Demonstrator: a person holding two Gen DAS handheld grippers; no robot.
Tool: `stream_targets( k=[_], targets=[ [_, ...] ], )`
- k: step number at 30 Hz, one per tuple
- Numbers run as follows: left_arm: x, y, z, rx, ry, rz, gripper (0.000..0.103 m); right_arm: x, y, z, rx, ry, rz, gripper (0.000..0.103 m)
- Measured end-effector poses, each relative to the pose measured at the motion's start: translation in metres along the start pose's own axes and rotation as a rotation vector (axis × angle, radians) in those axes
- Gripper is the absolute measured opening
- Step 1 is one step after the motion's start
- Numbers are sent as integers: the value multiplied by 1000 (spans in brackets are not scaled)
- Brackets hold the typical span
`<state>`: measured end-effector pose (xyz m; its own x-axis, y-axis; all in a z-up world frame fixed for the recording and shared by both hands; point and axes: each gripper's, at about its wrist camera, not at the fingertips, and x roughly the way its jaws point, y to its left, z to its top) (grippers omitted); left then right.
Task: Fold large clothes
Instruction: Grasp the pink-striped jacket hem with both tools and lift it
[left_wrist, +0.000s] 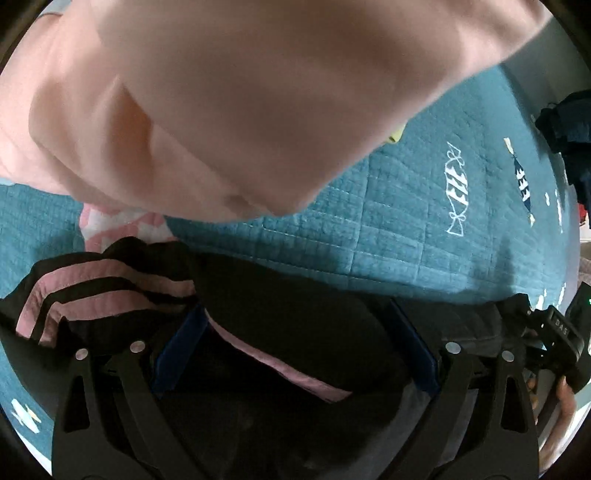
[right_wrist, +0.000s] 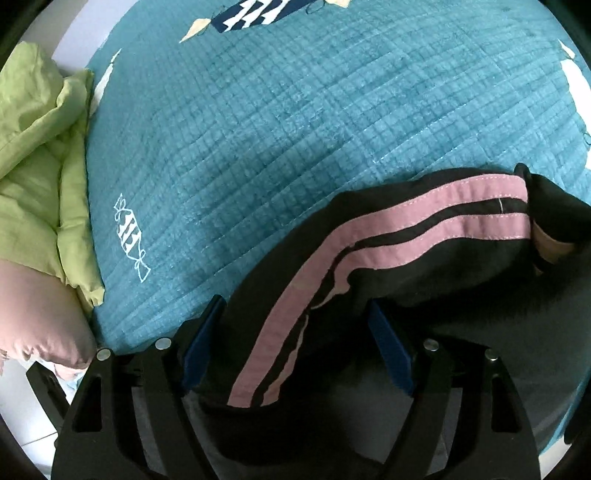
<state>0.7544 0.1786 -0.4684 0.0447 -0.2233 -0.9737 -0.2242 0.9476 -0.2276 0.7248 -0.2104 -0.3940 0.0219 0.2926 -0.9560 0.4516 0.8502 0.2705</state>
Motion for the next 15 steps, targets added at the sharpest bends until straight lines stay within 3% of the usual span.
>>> stream_targets(
  k=[4,5,8,15],
  targets=[
    [-1,-16,-10,78,-29,71,69,-6,2,-10,-69,-32,20,45],
    [-3,-20,-13,91,-38,73,66,-8,3,-13,-80,-37,48,31],
    [-16,-26,-23,135,-76,72,58,-21,6,-26,-134,-78,80,25],
    [-92,-17,-73,182,-197,-76,56,-82,-8,-72,-185,-196,247,22]
  ],
)
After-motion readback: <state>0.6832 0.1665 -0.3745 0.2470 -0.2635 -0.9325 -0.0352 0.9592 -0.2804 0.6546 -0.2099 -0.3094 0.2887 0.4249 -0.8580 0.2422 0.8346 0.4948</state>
